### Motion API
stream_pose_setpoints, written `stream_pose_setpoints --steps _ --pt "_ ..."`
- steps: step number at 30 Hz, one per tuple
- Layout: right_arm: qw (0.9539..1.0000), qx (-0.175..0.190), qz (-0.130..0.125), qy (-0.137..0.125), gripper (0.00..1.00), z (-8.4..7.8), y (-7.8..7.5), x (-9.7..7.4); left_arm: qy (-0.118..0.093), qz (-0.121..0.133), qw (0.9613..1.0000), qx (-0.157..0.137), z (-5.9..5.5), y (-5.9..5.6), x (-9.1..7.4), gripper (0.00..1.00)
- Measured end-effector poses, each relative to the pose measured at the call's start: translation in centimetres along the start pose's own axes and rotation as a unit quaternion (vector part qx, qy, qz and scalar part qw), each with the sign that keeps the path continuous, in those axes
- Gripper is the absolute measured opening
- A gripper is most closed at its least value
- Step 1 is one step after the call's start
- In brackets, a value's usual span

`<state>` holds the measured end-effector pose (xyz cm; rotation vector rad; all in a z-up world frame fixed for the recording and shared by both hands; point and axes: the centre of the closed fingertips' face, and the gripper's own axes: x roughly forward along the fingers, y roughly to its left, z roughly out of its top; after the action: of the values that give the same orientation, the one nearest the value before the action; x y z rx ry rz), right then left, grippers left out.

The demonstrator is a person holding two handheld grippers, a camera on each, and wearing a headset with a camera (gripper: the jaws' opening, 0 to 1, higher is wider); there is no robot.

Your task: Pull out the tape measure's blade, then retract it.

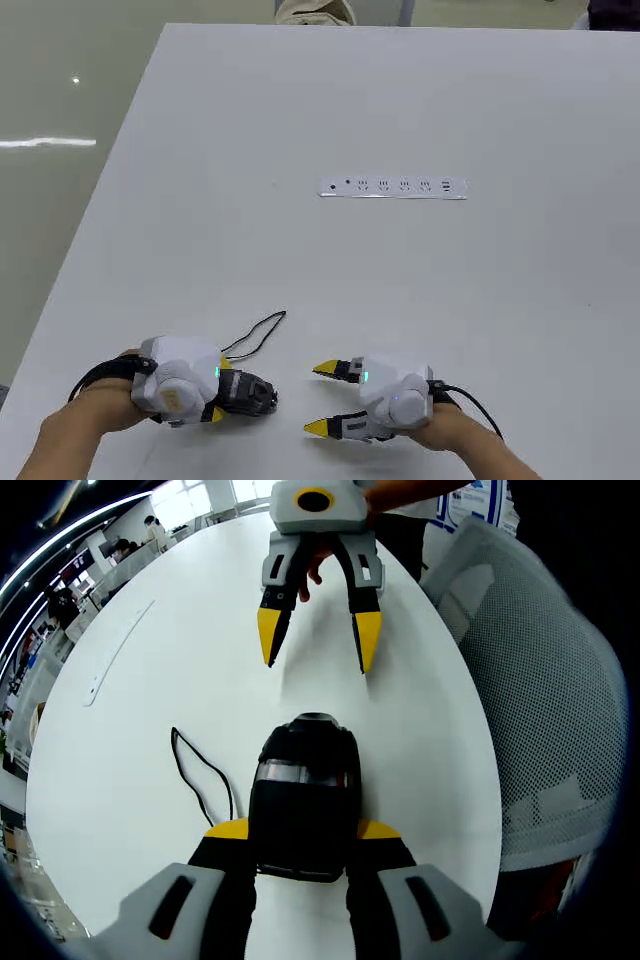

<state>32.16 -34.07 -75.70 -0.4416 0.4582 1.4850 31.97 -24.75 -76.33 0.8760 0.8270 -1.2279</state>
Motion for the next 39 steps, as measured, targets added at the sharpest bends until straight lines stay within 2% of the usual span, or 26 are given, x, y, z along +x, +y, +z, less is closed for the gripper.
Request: stream_pose_setpoints --steps 19,23,27,32,39 --pt "0.9992 -0.015 0.035 0.005 0.29 1.1 0.9 3.6 -0.018 -0.001 0.9998 -0.012 0.1 0.0 -0.1 0.3" --pt "0.9991 -0.02 0.036 0.007 0.24 1.2 1.0 4.2 -0.021 0.0 0.9996 -0.017 0.1 0.0 -0.1 0.3" --pt "0.9989 -0.021 0.039 0.012 0.22 0.9 1.1 4.6 -0.024 0.0 0.9995 -0.022 0.1 0.0 -0.1 0.3" --pt "0.999 -0.027 0.033 0.015 0.17 0.7 0.9 4.8 -0.026 -0.001 0.9994 -0.024 0.0 0.0 -0.1 0.3" --pt "0.9991 -0.023 0.033 0.012 0.17 1.0 0.9 5.1 -0.031 -0.003 0.9991 -0.029 0.1 0.0 -0.1 0.3"
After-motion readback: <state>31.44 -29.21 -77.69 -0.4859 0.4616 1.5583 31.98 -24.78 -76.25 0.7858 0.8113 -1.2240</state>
